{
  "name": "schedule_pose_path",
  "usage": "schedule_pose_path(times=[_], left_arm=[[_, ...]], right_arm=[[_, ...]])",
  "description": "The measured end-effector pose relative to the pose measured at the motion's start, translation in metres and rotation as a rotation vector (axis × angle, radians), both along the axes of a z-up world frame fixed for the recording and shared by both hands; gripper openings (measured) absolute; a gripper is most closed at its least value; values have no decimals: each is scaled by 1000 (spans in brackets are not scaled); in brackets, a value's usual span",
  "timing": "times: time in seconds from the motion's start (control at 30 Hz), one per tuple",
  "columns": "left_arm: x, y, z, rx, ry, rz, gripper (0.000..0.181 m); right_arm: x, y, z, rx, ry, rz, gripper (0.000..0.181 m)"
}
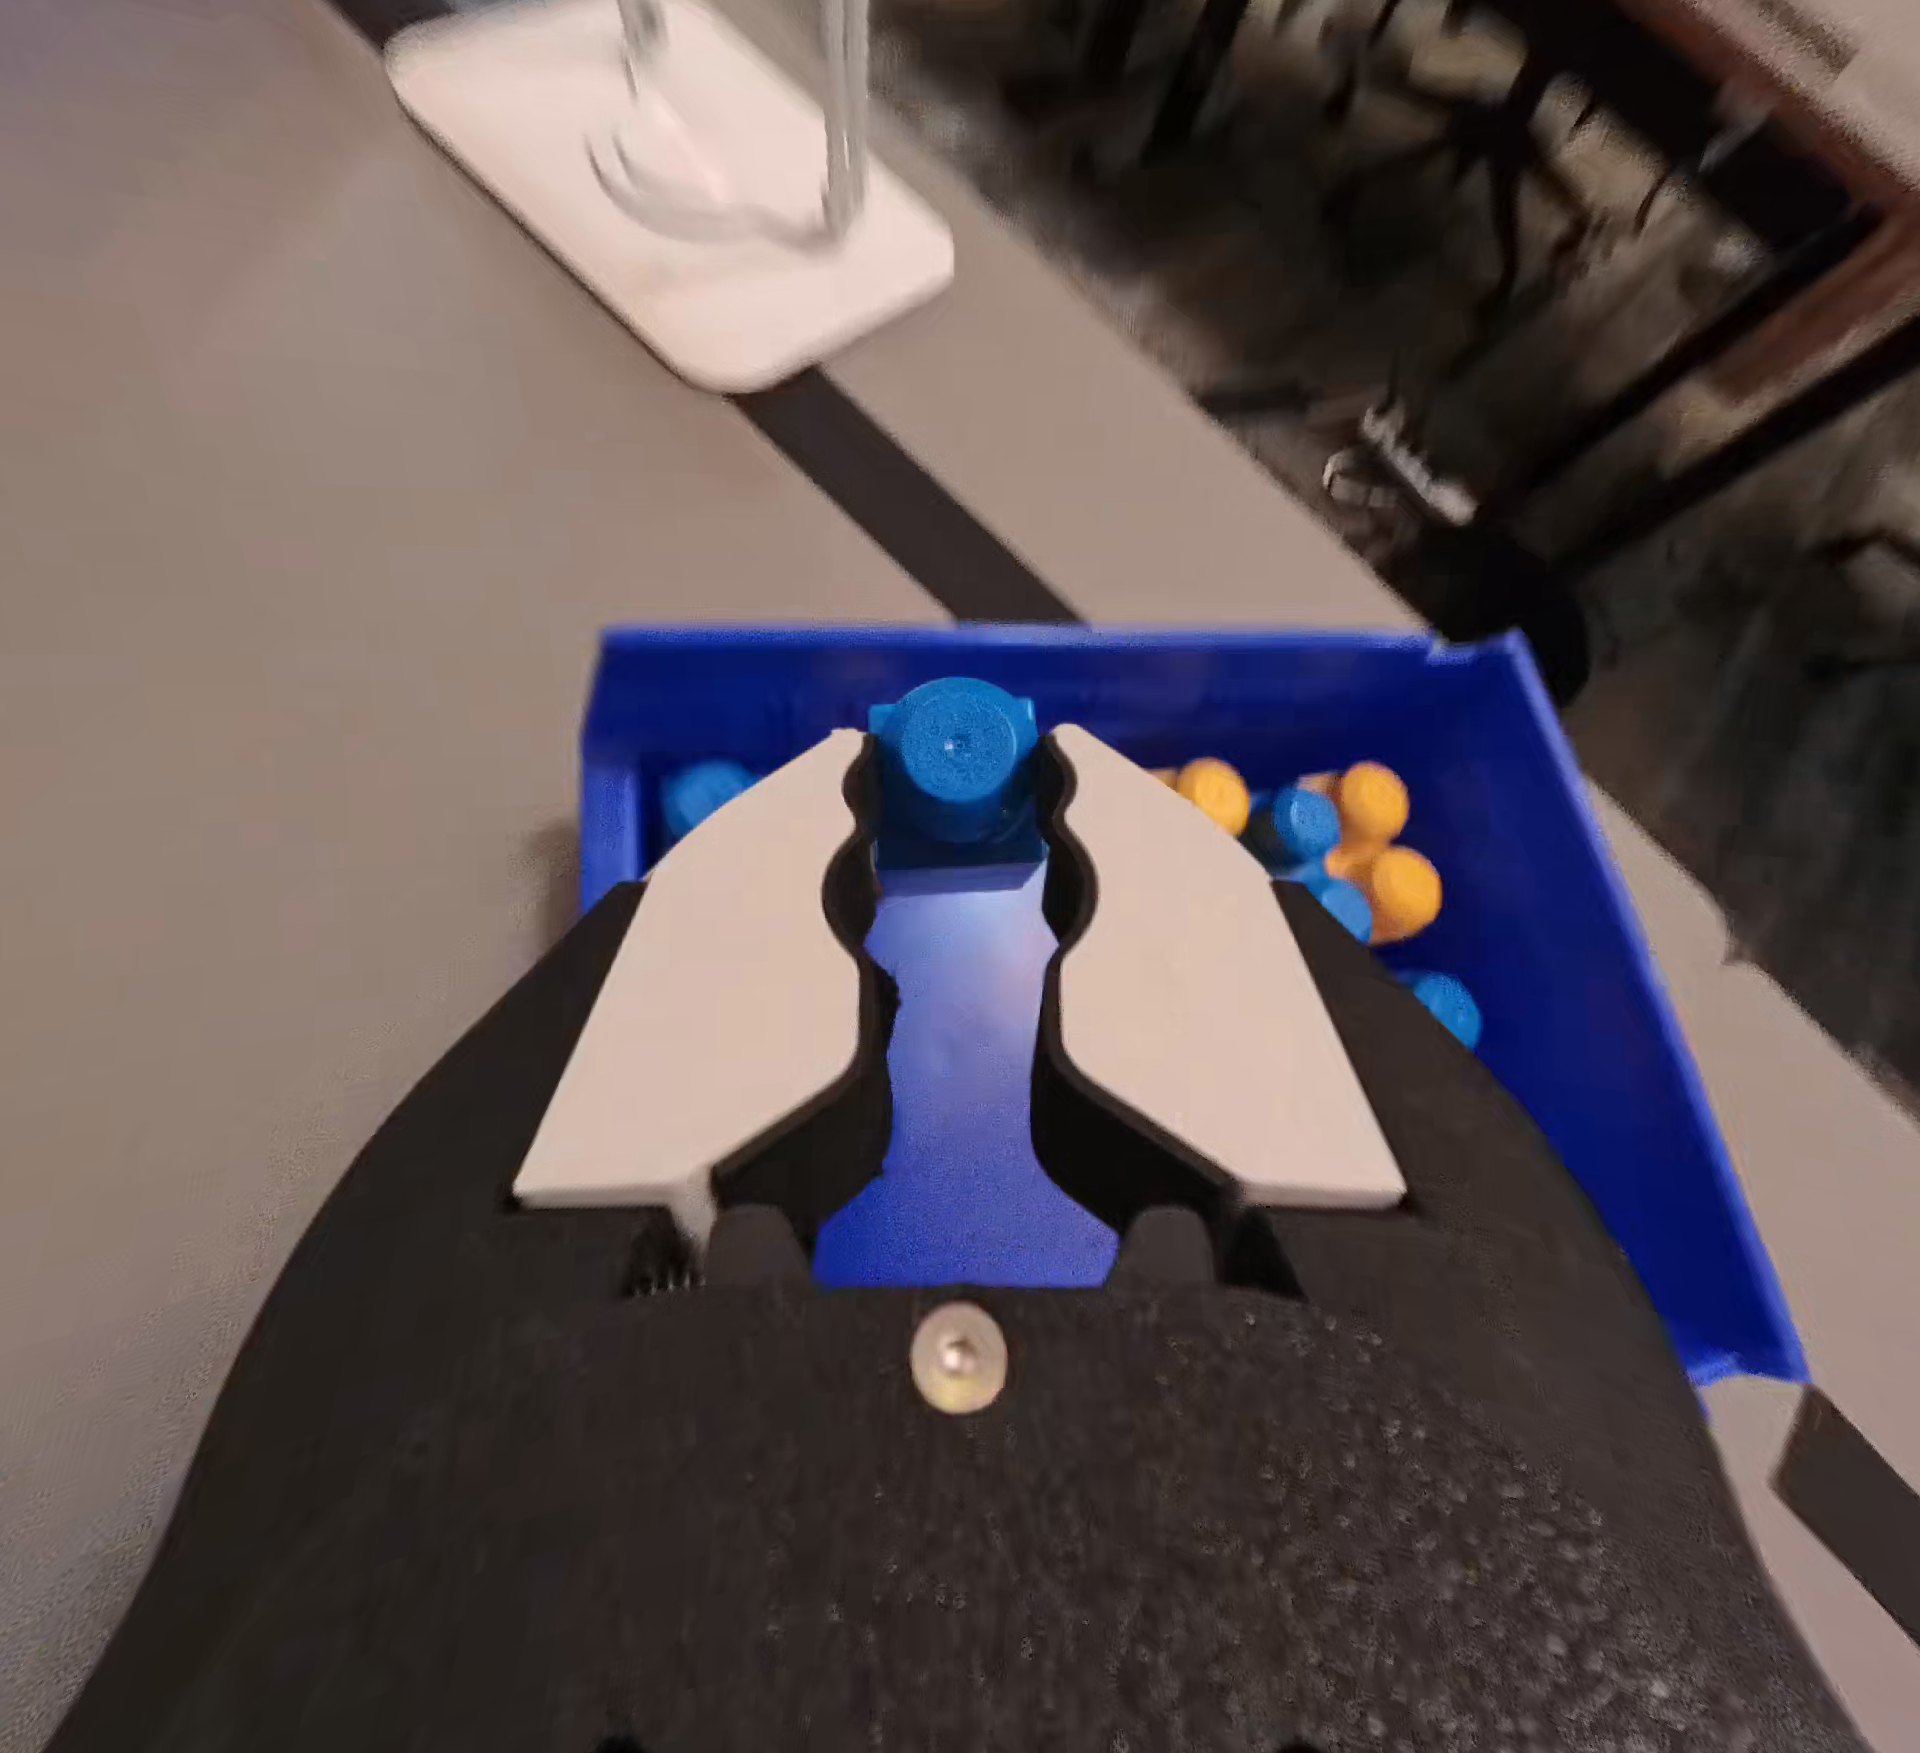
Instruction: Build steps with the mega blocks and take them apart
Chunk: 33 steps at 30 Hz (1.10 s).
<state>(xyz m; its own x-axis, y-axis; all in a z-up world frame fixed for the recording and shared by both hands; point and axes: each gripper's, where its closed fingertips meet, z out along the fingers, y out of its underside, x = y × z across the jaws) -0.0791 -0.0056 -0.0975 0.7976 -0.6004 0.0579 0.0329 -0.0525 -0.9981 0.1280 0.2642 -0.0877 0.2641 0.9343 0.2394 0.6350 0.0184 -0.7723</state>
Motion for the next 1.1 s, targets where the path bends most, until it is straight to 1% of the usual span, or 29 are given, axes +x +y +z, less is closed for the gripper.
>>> schedule_pose_path(times=[0.07,0.17,0.4,0.67,0.8,0.9,1.0,1.07,1.1], left_arm=[[2,-1,-1,-1,10,-8,37],[3,-1,-2,-4,18,-10,37],[3,0,-6,-13,24,-10,37],[3,0,-6,-11,28,-9,36],[5,-1,-6,-9,36,-17,36],[6,-3,0,10,11,-26,36],[7,-5,4,19,-13,-40,36],[10,-6,8,27,-33,-56,36],[11,-7,10,31,-44,-67,36]], right_arm=[[9,14,-31,-55,-122,-28,28],[12,21,-60,-123,-196,-56,29],[5,14,-94,-203,-251,-51,29],[-1,-4,-108,-293,-269,21,29],[-1,-5,-109,-319,-261,21,29],[-1,-4,-101,-305,-256,27,38],[-4,0,-74,-238,-204,13,44],[-10,-1,-47,-123,-155,10,46],[-16,-8,-32,-83,-117,26,48]])
